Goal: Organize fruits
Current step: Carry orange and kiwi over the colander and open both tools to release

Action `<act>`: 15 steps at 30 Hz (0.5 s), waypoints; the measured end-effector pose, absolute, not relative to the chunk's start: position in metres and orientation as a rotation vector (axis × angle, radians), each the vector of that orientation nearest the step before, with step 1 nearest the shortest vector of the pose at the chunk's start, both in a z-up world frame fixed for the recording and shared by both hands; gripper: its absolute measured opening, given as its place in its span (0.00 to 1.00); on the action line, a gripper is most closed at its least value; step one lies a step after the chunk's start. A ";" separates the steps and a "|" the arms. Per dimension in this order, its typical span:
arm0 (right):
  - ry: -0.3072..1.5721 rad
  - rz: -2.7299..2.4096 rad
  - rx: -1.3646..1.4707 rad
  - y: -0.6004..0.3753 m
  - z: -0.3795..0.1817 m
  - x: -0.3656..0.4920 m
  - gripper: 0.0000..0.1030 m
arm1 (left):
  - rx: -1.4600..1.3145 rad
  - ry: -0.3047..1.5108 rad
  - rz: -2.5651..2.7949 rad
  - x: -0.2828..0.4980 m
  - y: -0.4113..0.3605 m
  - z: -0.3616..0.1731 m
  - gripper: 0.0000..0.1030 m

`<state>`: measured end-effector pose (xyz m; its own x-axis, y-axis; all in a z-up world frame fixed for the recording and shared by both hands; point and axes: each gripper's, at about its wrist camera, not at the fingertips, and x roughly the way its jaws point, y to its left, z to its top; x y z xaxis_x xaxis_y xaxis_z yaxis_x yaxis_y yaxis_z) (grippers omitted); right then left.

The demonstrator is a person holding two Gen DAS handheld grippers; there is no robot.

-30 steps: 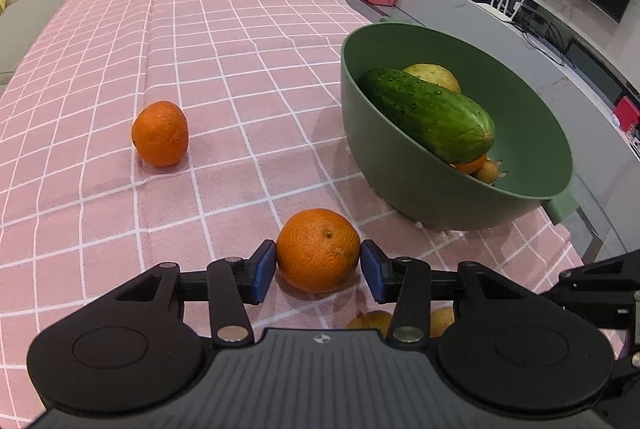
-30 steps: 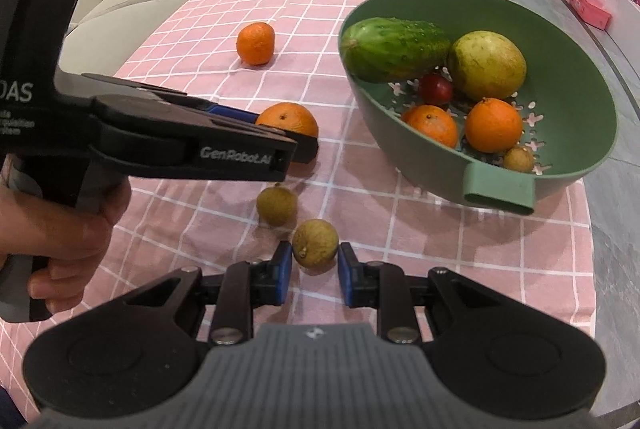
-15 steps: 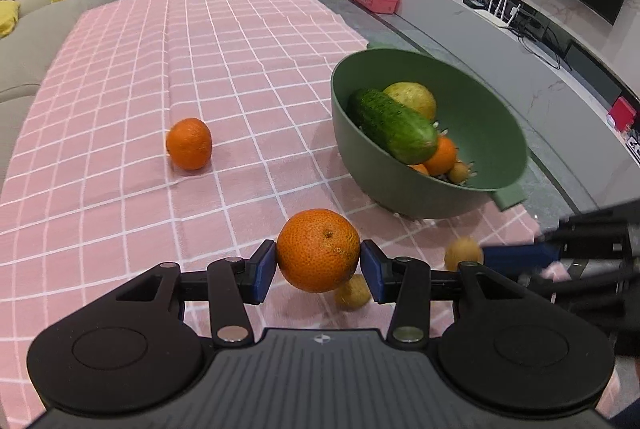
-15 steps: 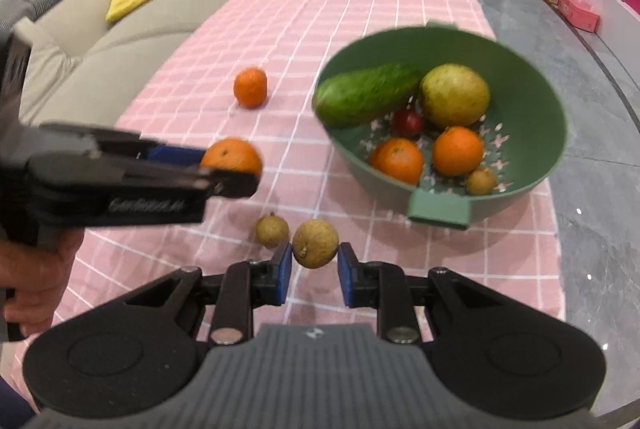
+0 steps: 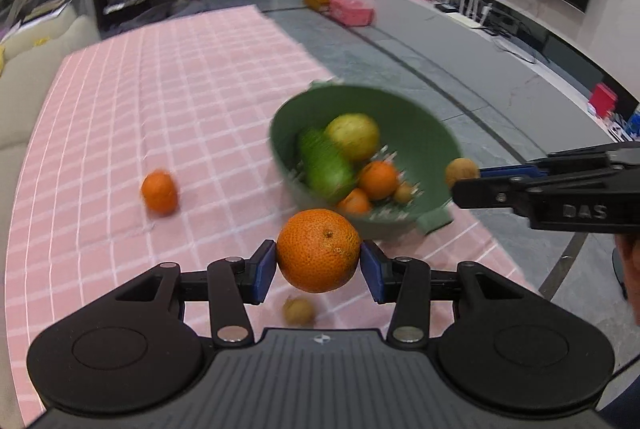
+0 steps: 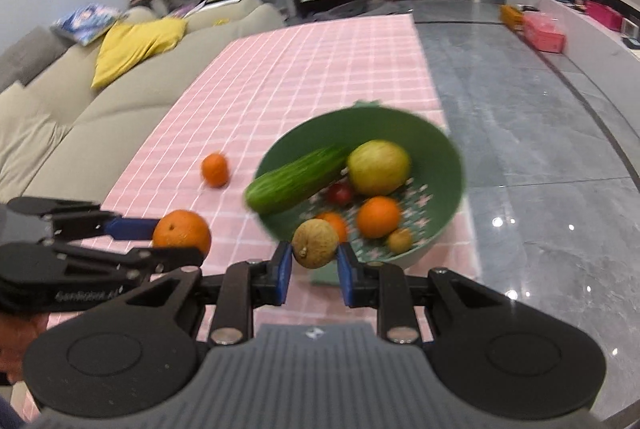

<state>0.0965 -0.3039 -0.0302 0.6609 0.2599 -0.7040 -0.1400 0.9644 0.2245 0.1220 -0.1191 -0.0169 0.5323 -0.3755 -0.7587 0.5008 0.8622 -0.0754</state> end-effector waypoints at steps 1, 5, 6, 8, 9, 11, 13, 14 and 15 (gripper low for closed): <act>0.813 0.214 0.166 -0.310 -0.029 0.099 0.20 | 0.165 0.855 -0.534 0.124 -0.126 -0.013 0.50; 0.796 0.170 0.194 -0.327 -0.026 0.109 0.20 | 0.213 0.829 -0.567 0.133 -0.160 -0.001 0.50; 0.793 0.160 0.199 -0.331 -0.025 0.112 0.20 | 0.230 0.826 -0.574 0.135 -0.169 -0.001 0.50; 0.788 0.138 0.217 -0.338 -0.026 0.118 0.20 | 0.262 0.831 -0.588 0.140 -0.186 -0.003 0.50; 0.787 0.130 0.227 -0.342 -0.026 0.121 0.20 | 0.276 0.836 -0.593 0.142 -0.193 -0.005 0.50; 0.785 0.113 0.244 -0.349 -0.028 0.127 0.20 | 0.309 0.843 -0.599 0.146 -0.206 -0.013 0.50; 0.786 0.102 0.258 -0.356 -0.030 0.131 0.20 | 0.345 0.856 -0.602 0.150 -0.216 -0.021 0.50; 0.790 0.098 0.264 -0.360 -0.032 0.134 0.20 | 0.360 0.863 -0.604 0.152 -0.218 -0.026 0.50; 0.794 0.097 0.268 -0.362 -0.034 0.137 0.20 | 0.372 0.872 -0.605 0.154 -0.219 -0.029 0.50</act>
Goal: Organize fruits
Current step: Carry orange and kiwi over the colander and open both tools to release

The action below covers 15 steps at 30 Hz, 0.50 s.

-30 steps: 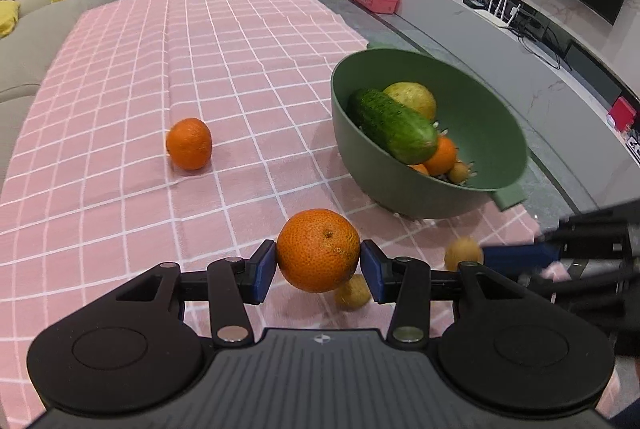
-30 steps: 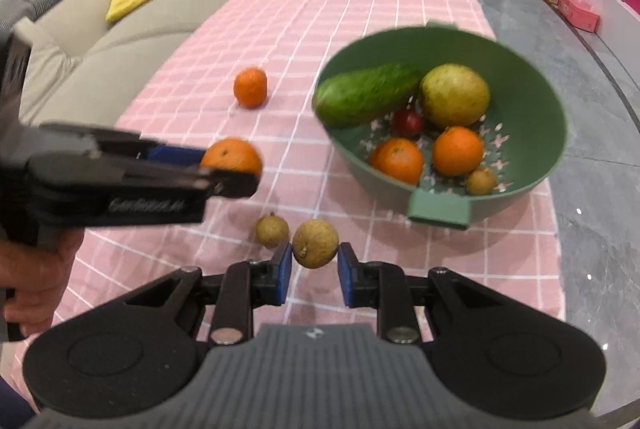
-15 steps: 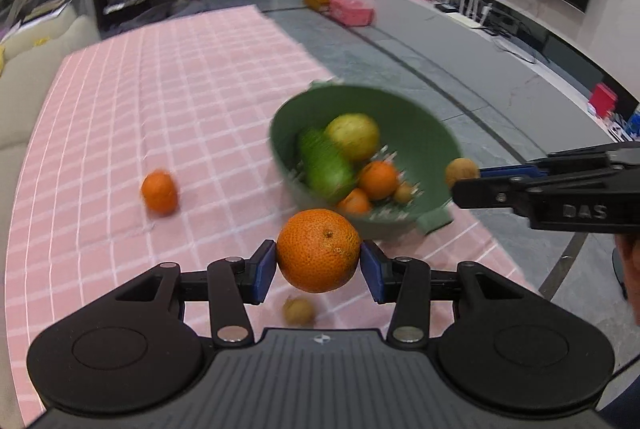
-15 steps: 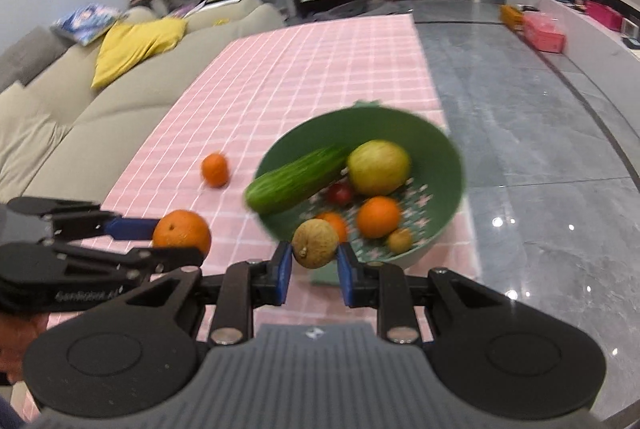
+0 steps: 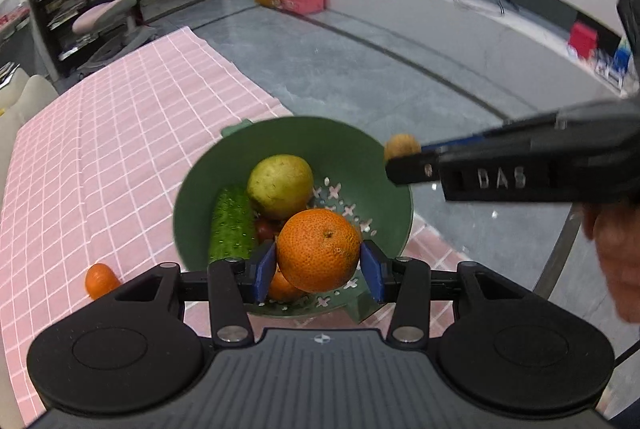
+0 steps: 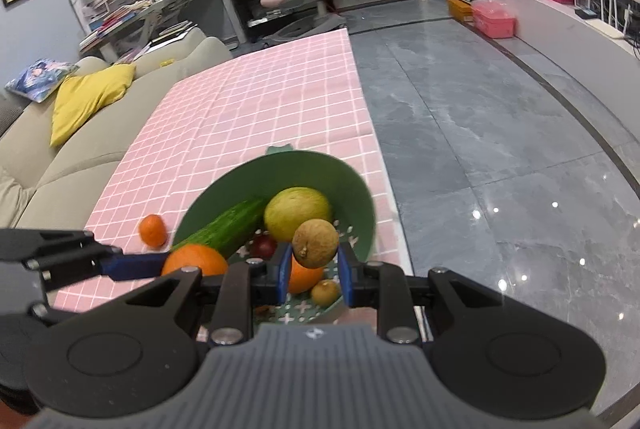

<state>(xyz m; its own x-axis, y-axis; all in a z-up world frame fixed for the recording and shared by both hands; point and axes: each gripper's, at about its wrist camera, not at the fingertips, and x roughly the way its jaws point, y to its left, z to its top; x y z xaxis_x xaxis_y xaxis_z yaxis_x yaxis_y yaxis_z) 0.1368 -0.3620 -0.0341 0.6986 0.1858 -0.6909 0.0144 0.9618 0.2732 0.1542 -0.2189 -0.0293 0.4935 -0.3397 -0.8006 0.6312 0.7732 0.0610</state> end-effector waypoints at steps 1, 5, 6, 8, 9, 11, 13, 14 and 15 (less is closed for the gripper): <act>0.797 0.097 0.270 -0.363 -0.036 0.140 0.20 | 0.380 0.881 -0.605 0.156 -0.221 -0.033 0.50; 0.806 0.105 0.277 -0.364 -0.041 0.153 0.20 | 0.371 0.918 -0.593 0.166 -0.226 -0.044 0.50; 0.809 0.106 0.279 -0.363 -0.043 0.156 0.20 | 0.363 0.928 -0.593 0.168 -0.227 -0.046 0.50; 0.818 0.111 0.277 -0.361 -0.047 0.162 0.20 | 0.367 0.933 -0.595 0.169 -0.230 -0.049 0.50; 0.822 0.114 0.270 -0.358 -0.049 0.164 0.20 | 0.370 0.937 -0.594 0.170 -0.232 -0.050 0.50; 0.831 0.117 0.250 -0.355 -0.053 0.169 0.20 | 0.366 0.949 -0.592 0.172 -0.234 -0.053 0.50; 0.838 0.118 0.239 -0.352 -0.055 0.172 0.20 | 0.360 0.959 -0.586 0.172 -0.235 -0.056 0.50; 0.842 0.120 0.239 -0.351 -0.057 0.173 0.20 | 0.354 0.964 -0.582 0.174 -0.235 -0.057 0.50; 0.845 0.122 0.237 -0.350 -0.058 0.174 0.20 | 0.350 0.969 -0.580 0.175 -0.235 -0.059 0.50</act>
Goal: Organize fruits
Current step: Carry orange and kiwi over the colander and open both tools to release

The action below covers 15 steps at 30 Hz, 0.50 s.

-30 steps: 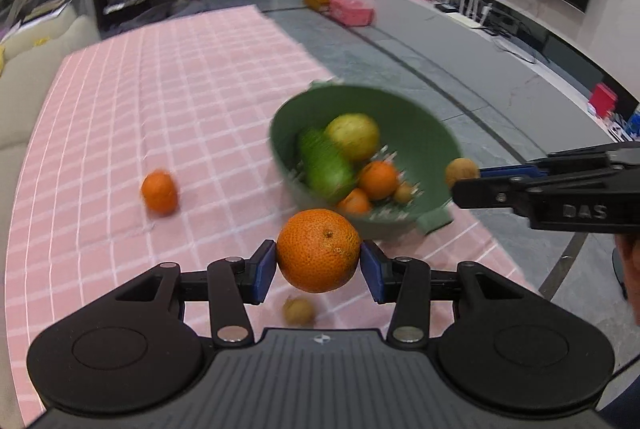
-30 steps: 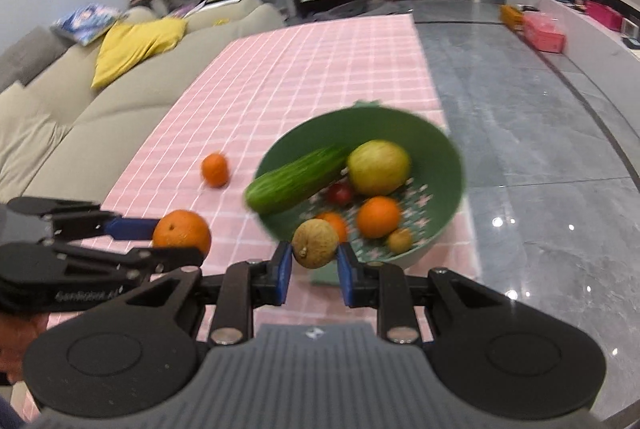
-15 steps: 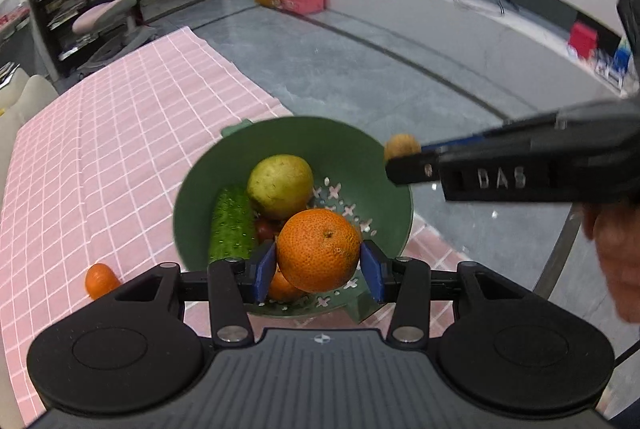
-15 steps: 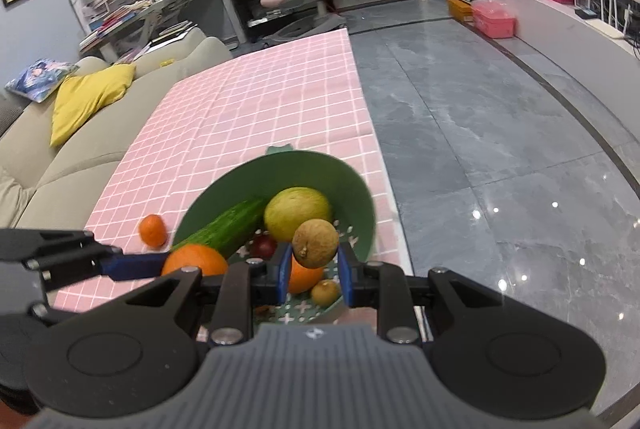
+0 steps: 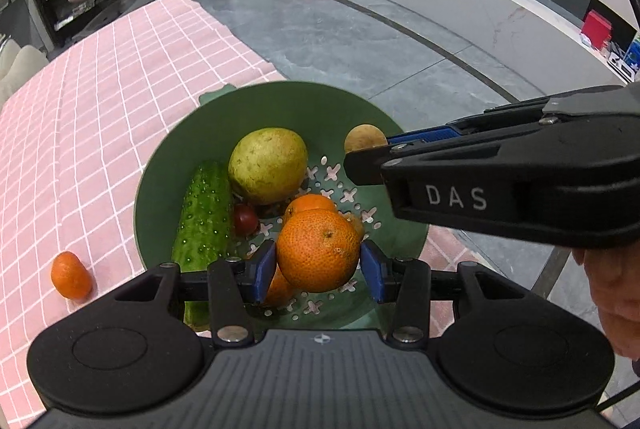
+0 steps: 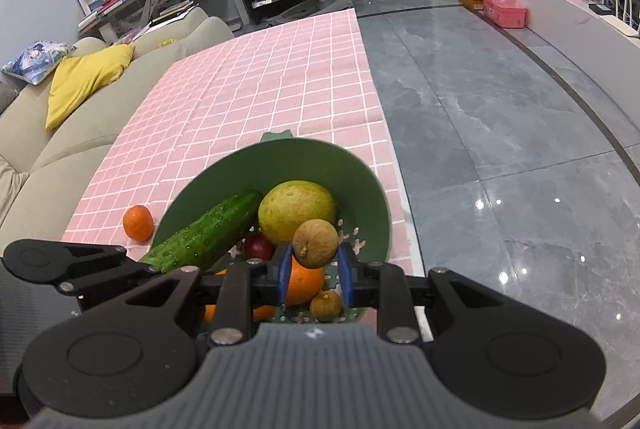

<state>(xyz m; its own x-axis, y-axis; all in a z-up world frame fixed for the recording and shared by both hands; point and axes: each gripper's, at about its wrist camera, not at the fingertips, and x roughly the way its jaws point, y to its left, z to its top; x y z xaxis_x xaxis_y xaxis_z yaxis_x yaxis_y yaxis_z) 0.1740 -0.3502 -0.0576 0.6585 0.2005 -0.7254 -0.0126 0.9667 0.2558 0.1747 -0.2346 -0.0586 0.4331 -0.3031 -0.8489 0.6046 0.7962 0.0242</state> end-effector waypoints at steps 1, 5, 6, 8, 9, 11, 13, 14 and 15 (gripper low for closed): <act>0.848 0.122 0.234 -0.350 -0.058 0.175 0.20 | 0.349 0.973 -0.577 0.175 -0.235 -0.060 0.50; 0.860 0.116 0.226 -0.351 -0.062 0.179 0.20 | 0.365 0.969 -0.572 0.173 -0.237 -0.062 0.50; 0.863 0.114 0.227 -0.351 -0.063 0.179 0.20 | 0.362 0.969 -0.571 0.173 -0.237 -0.062 0.51; 0.867 0.112 0.226 -0.352 -0.064 0.180 0.20 | 0.360 0.970 -0.566 0.172 -0.237 -0.061 0.51; 0.868 0.111 0.226 -0.352 -0.065 0.180 0.20 | 0.357 0.971 -0.565 0.172 -0.237 -0.061 0.51; 0.870 0.111 0.222 -0.352 -0.065 0.180 0.21 | 0.354 0.972 -0.563 0.172 -0.236 -0.060 0.51; 0.870 0.107 0.220 -0.352 -0.066 0.180 0.22 | 0.352 0.969 -0.560 0.172 -0.236 -0.058 0.51; 0.871 0.107 0.222 -0.353 -0.066 0.180 0.22 | 0.348 0.967 -0.559 0.172 -0.235 -0.057 0.51; 0.870 0.106 0.224 -0.354 -0.066 0.179 0.22 | 0.343 0.966 -0.561 0.172 -0.234 -0.056 0.52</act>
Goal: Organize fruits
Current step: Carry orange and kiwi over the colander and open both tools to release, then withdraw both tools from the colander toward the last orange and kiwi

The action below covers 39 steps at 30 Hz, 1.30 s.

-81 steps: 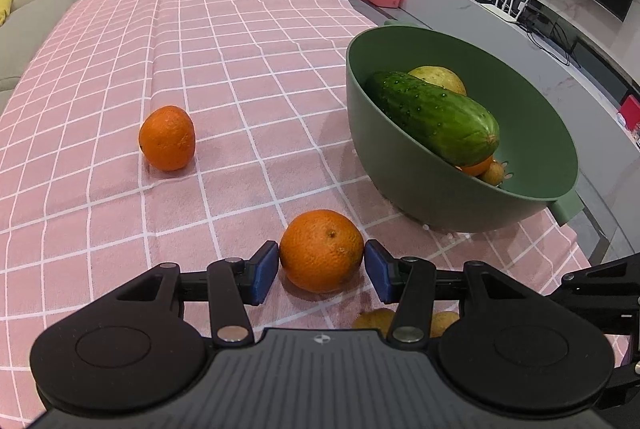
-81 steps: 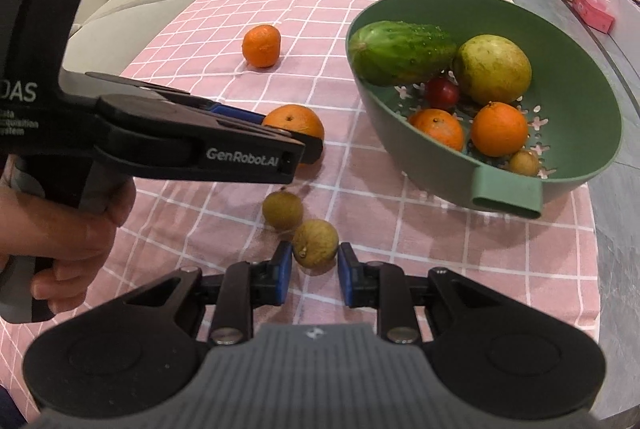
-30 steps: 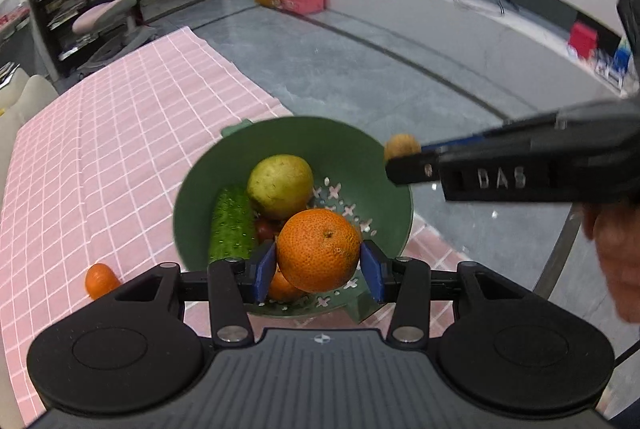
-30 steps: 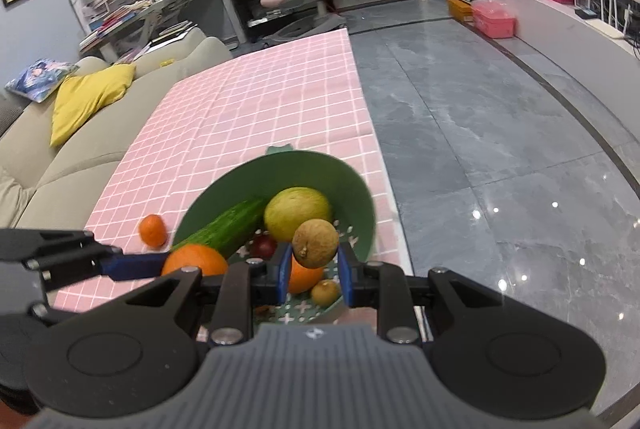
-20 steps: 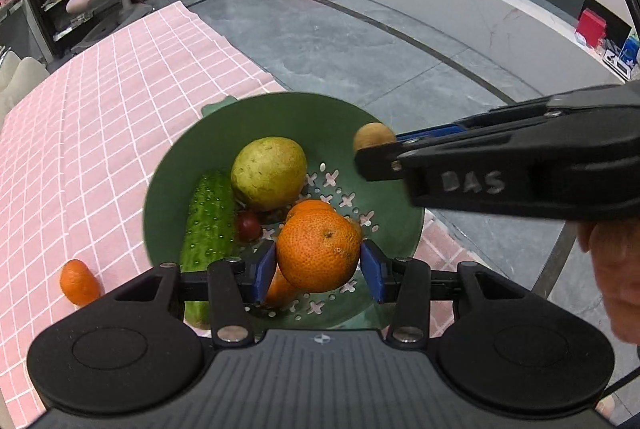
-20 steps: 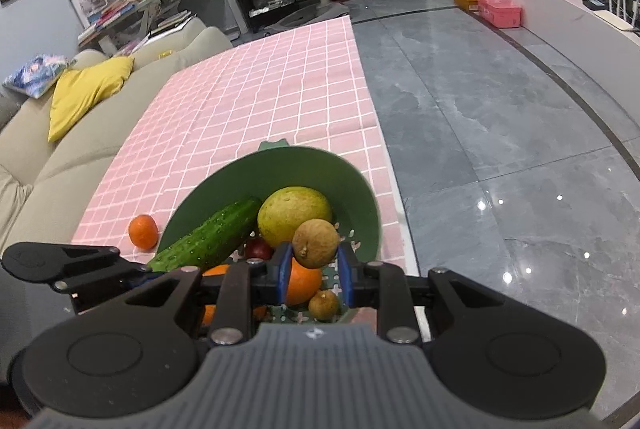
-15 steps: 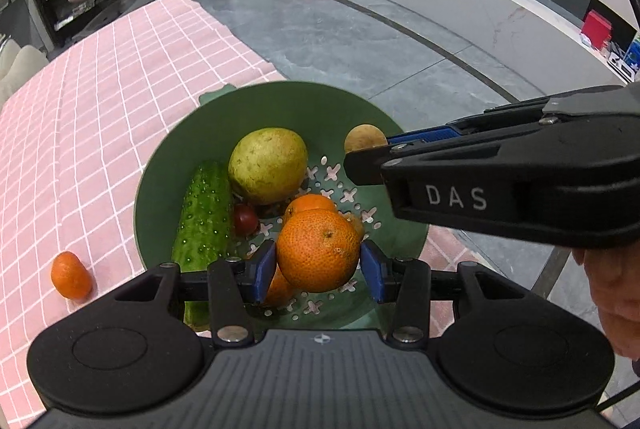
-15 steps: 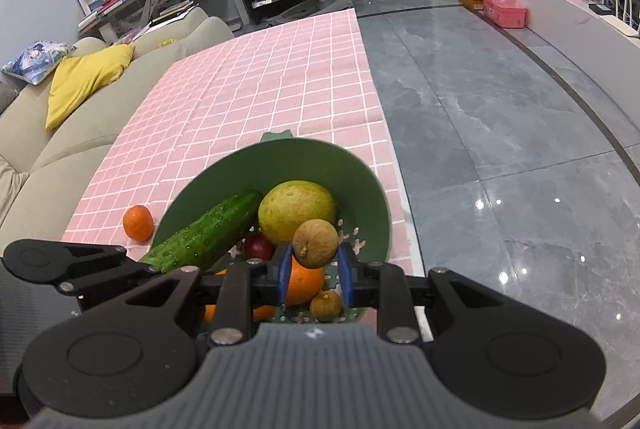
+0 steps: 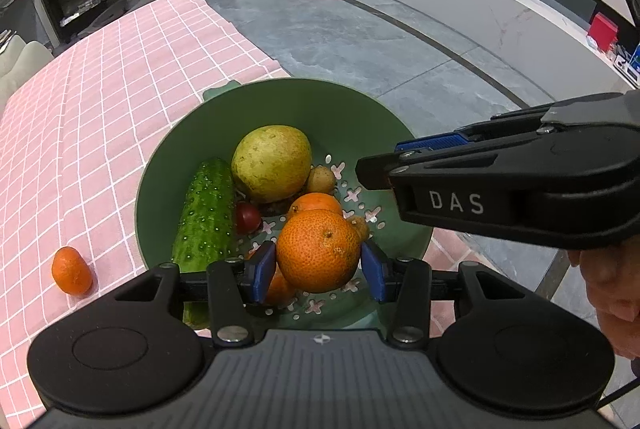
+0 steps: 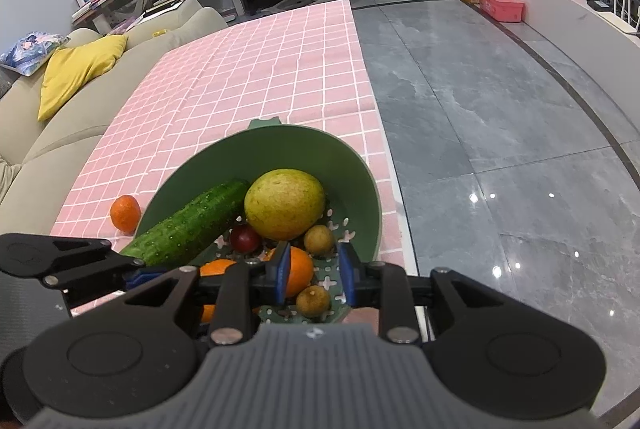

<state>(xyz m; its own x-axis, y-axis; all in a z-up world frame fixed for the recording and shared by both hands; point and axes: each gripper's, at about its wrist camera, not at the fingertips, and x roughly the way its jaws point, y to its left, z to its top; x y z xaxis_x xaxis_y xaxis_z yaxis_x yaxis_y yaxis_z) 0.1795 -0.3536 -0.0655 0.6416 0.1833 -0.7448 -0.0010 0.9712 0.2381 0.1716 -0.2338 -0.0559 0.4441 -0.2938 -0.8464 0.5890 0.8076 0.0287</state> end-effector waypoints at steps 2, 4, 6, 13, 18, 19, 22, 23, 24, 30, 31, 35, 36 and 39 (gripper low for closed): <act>0.865 0.104 0.228 -0.355 -0.064 0.178 0.22 | 0.334 0.963 -0.564 0.171 -0.232 -0.053 0.52; 0.861 0.103 0.236 -0.356 -0.063 0.177 0.22 | 0.328 0.949 -0.567 0.171 -0.230 -0.050 0.55; 0.858 0.101 0.240 -0.356 -0.063 0.177 0.23 | 0.313 0.937 -0.567 0.172 -0.227 -0.045 0.55; 0.851 0.103 0.238 -0.357 -0.063 0.176 0.23 | 0.290 0.903 -0.565 0.173 -0.221 -0.026 0.55; 0.843 0.105 0.239 -0.357 -0.060 0.176 0.23 | 0.269 0.896 -0.548 0.174 -0.209 -0.018 0.55; 0.841 0.107 0.238 -0.357 -0.060 0.176 0.23 | 0.261 0.894 -0.545 0.173 -0.206 -0.016 0.56; 0.836 0.109 0.236 -0.357 -0.058 0.175 0.23 | 0.248 0.883 -0.532 0.170 -0.197 -0.011 0.57; 0.834 0.109 0.236 -0.356 -0.057 0.174 0.23 | 0.245 0.881 -0.528 0.170 -0.193 -0.009 0.57; 0.833 0.109 0.235 -0.356 -0.057 0.174 0.23 | 0.243 0.881 -0.524 0.170 -0.190 -0.007 0.57; 0.824 0.112 0.230 -0.353 -0.052 0.174 0.23 | 0.229 0.864 -0.487 0.165 -0.163 0.005 0.58; 0.821 0.113 0.231 -0.352 -0.051 0.174 0.23 | 0.228 0.860 -0.481 0.165 -0.159 0.008 0.58; 0.815 0.117 0.224 -0.350 -0.046 0.173 0.23 | 0.214 0.845 -0.451 0.162 -0.143 0.019 0.58; 0.813 0.118 0.221 -0.349 -0.044 0.173 0.23 | 0.207 0.842 -0.442 0.161 -0.139 0.022 0.58; 0.787 0.124 0.212 -0.345 -0.031 0.169 0.23 | 0.172 0.826 -0.407 0.156 -0.125 0.031 0.58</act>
